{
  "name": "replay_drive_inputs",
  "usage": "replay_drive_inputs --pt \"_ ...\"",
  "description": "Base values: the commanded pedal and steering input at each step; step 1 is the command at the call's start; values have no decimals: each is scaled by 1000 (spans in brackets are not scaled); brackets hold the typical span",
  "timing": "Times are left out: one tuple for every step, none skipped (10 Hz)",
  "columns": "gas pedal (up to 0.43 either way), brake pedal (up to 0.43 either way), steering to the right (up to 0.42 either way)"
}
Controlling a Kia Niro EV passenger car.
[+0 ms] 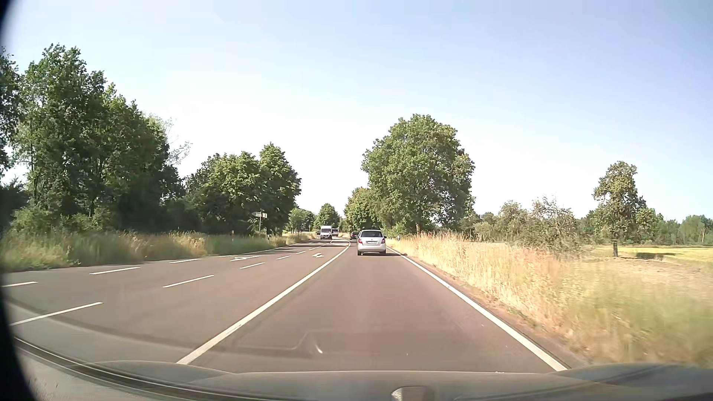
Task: Follow the waypoints while adhering to traffic rules and regulations
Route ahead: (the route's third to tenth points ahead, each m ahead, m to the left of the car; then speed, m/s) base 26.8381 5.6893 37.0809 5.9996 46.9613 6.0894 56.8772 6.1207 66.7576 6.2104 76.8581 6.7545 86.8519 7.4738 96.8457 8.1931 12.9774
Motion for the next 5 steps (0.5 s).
replay_drive_inputs --pt "189 18 -7" --pt "189 18 -7" --pt "189 18 -7" --pt "189 18 -7" --pt "177 18 -7"
